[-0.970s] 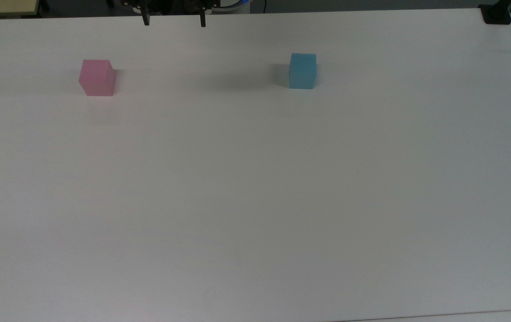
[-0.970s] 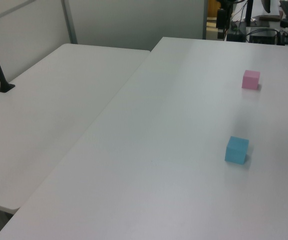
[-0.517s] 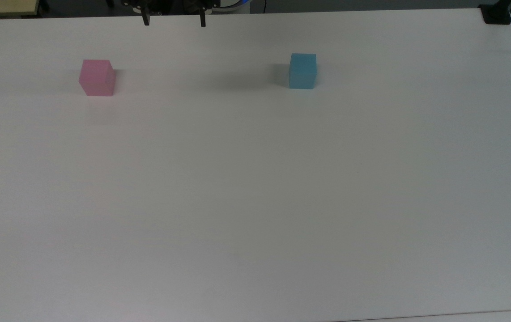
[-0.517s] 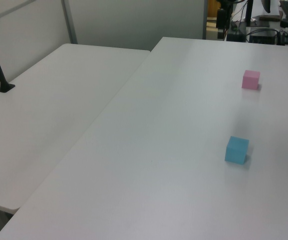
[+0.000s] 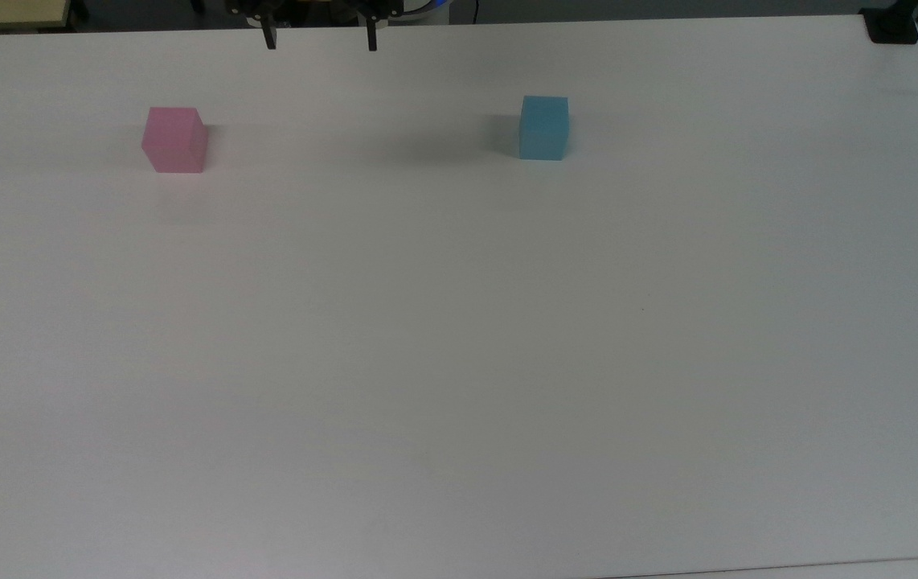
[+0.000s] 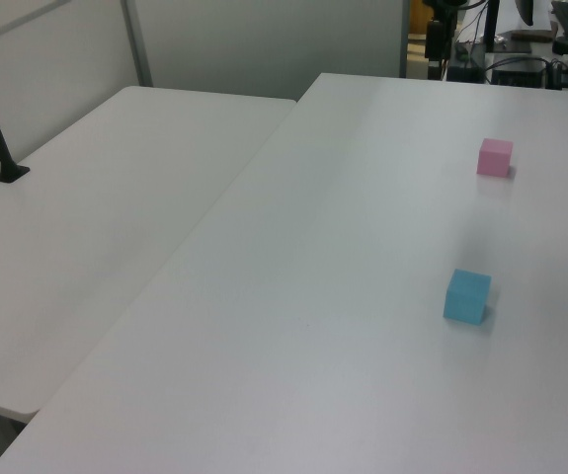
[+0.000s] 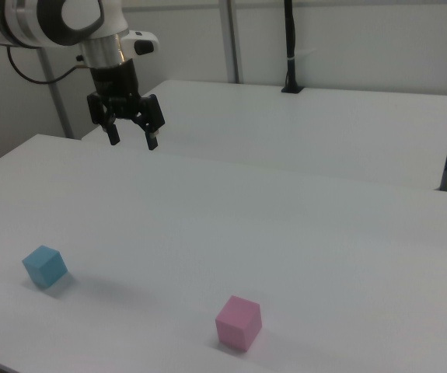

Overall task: Put blue cube on pink cube
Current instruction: 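Move the open gripper over the light-blue cube and lower it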

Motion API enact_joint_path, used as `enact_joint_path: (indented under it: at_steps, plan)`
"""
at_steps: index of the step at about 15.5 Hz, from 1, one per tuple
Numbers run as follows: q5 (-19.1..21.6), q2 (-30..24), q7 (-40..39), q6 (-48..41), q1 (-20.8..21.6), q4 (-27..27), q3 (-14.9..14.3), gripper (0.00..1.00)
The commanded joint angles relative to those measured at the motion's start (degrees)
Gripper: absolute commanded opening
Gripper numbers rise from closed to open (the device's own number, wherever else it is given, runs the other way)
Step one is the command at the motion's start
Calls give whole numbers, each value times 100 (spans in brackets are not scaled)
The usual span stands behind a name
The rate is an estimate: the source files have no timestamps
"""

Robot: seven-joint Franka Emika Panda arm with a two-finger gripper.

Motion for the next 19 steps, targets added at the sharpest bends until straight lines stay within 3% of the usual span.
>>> enact_joint_path:
  at_steps: [1,7,13,19]
  plan:
    - [62,-22,117,-146,382,-55,9,100]
    - [88,-127,1627,-392,1453,-143,9,100]
    - [106,-496,2797,-296,2833,-828,18,100]
    - [361,-936,2859,739,3169,-2277,9,100]
